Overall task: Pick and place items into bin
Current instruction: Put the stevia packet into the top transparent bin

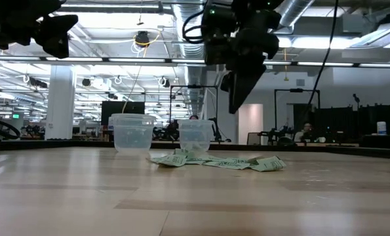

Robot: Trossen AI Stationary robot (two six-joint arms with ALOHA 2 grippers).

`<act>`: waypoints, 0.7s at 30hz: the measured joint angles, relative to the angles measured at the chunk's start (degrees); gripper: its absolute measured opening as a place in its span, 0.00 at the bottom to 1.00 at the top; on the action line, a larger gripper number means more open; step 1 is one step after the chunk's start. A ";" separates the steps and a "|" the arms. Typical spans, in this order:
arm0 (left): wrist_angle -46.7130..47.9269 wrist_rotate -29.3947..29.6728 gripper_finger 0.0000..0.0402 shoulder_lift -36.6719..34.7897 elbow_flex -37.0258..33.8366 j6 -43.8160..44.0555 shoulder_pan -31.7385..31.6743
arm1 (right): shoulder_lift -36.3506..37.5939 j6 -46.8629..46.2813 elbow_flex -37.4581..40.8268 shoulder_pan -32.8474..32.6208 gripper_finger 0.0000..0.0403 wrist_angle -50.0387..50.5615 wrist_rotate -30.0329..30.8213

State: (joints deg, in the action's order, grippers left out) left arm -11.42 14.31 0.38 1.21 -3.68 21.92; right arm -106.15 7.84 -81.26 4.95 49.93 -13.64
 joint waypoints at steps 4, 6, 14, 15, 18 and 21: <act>0.00 0.02 0.41 0.00 0.00 -0.06 0.01 | 0.00 -6.36 1.21 -3.28 0.41 -0.58 5.04; 0.02 0.04 0.41 0.00 0.00 -0.64 0.01 | 0.00 -9.29 2.07 -4.77 0.41 -1.20 6.31; 1.13 0.07 0.41 -0.02 0.00 -3.18 0.01 | 0.00 -20.67 3.52 -9.86 0.41 -4.20 12.07; 1.75 0.07 0.41 -0.02 0.00 -3.12 -0.01 | 0.00 -21.67 3.52 -10.35 0.41 -4.19 13.03; 5.07 0.13 0.41 -0.02 0.00 -1.75 -0.01 | 0.00 -23.77 3.52 -11.39 0.41 -4.82 13.92; 8.64 1.48 0.41 -0.01 0.02 -0.47 -0.06 | 0.00 -25.48 3.52 -11.83 0.41 -6.10 13.80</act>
State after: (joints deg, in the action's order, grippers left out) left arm -2.78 15.79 0.38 1.23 -4.15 21.87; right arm -106.15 -17.64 -77.73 -6.88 43.83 0.16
